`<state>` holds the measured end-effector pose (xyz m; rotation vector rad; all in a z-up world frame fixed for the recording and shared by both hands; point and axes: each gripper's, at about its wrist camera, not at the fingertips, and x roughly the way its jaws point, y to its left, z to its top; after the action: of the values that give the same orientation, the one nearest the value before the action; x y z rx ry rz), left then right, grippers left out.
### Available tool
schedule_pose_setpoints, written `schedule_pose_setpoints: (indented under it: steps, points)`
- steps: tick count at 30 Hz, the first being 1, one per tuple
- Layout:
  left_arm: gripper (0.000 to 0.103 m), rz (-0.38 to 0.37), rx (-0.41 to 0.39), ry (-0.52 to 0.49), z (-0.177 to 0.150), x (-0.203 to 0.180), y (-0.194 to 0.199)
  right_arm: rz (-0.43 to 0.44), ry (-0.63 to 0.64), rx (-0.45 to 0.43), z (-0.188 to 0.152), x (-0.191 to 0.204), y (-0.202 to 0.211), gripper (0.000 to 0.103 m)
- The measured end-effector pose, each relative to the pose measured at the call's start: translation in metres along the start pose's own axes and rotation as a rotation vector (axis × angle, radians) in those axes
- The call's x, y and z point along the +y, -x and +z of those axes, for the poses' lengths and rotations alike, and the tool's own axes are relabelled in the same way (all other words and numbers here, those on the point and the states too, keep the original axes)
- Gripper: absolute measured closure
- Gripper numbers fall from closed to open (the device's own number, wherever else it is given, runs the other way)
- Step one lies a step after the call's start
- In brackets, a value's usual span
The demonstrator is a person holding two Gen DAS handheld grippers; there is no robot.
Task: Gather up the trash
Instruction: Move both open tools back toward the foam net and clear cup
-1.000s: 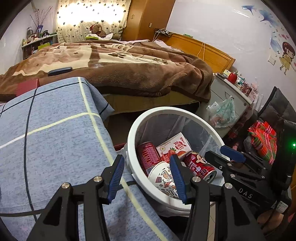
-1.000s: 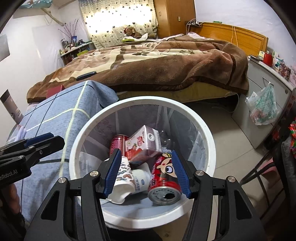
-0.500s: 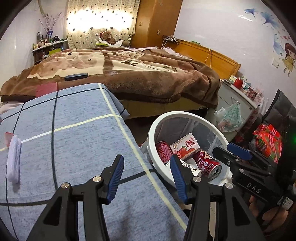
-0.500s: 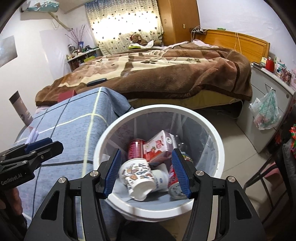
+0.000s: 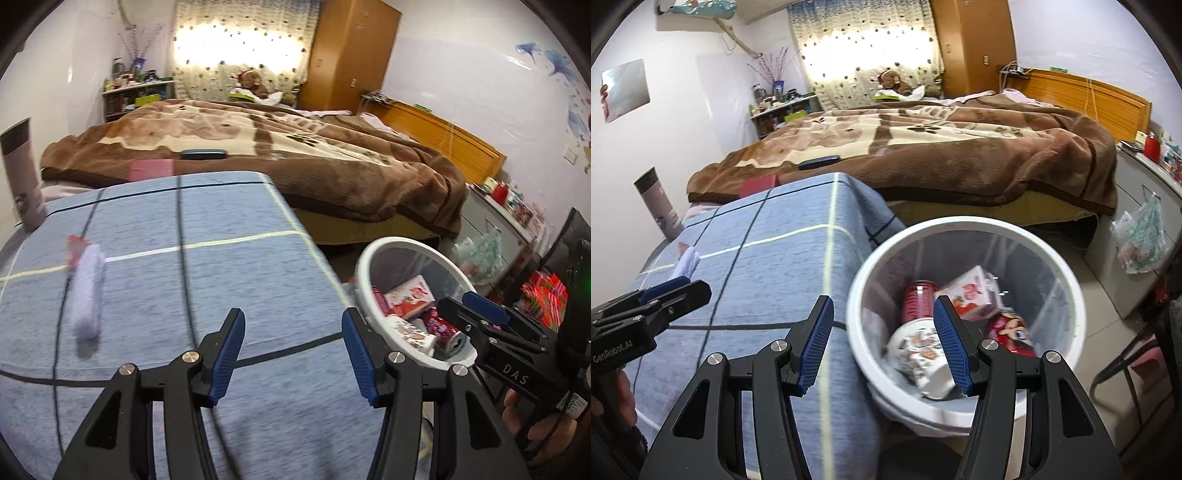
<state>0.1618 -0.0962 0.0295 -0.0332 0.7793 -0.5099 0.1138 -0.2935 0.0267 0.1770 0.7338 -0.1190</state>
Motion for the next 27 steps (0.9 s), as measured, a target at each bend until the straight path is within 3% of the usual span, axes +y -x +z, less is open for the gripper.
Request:
schedule_pose_setpoints:
  steps: [16, 23, 27]
  points:
    - [0.043, 0.150, -0.054, 0.111, -0.015, 0.082, 0.038, 0.107, 0.101, 0.009, 0.003, 0.073, -0.013, 0.045]
    - [0.040, 0.290, -0.076, 0.129, -0.022, 0.120, 0.056, 0.167, 0.166, 0.028, 0.003, 0.112, -0.023, 0.045]
    - [0.037, 0.303, -0.074, 0.158, -0.024, 0.142, 0.062, 0.197, 0.200, 0.044, 0.003, 0.136, -0.030, 0.045]
